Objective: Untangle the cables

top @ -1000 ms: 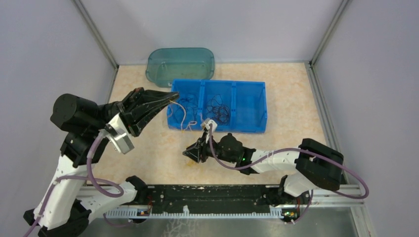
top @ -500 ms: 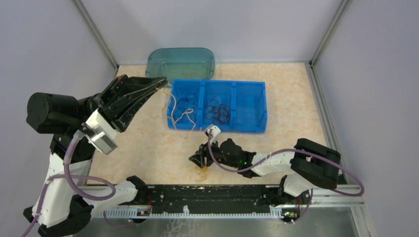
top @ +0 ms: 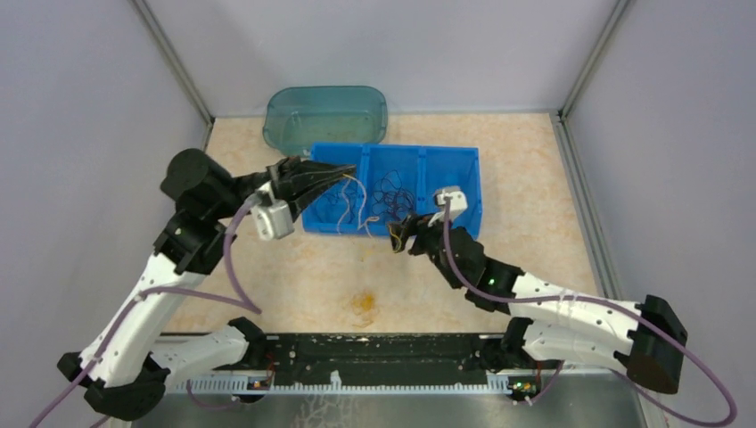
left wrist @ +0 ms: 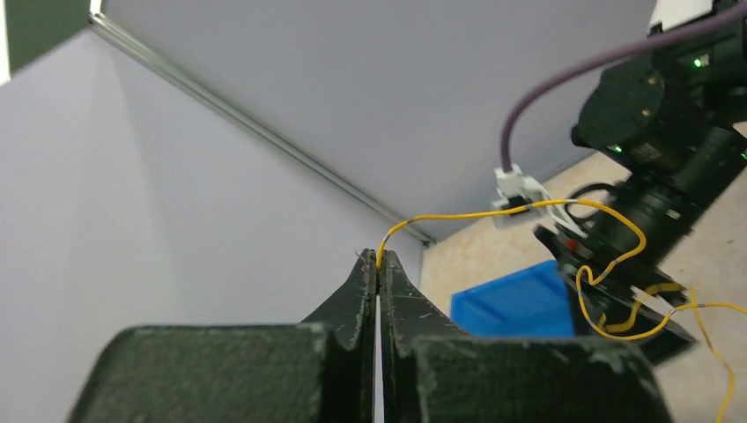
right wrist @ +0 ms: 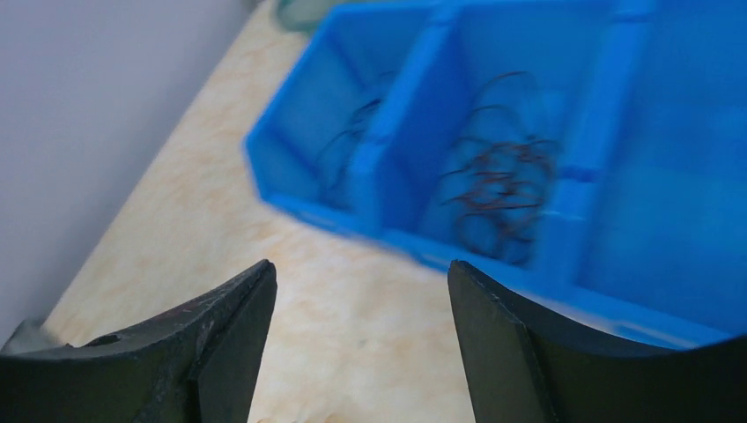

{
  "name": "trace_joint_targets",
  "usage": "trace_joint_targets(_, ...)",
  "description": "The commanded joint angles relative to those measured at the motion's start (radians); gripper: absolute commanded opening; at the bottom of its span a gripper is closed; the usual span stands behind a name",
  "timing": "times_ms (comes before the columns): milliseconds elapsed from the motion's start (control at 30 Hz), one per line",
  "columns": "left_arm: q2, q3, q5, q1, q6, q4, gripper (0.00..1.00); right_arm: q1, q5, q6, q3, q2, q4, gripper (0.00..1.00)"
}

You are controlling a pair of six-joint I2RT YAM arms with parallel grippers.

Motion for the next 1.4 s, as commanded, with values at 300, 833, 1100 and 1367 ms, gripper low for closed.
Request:
trace_joint_targets(300, 0.363, 0.018, -0.102, -0.029, -0.192, 0.212, 0.0, -0.37, 0.31, 0.143, 0.084, -0.184, -0.521, 0.69)
trace_joint_targets(833, 0.998, 0.453, -0.267, -0.092, -0.112, 0.183, 0.0, -0.392, 0.415, 0.111, 0.127, -0.343, -0.596, 0.69)
trace_joint_targets(1100, 1.213, 0.654, -0.64, -0.155, 0.007, 0.068, 0.0, -0.399, 0.429, 0.109, 0.168, -0.362, -0.659, 0.66)
trace_joint_targets(1367, 1.21, 0.635, -0.653, -0.161, -0.037, 0.004, 0.38, -0.399, 0.433, 0.122, 0.174, -0.395, -0.709, 0.64)
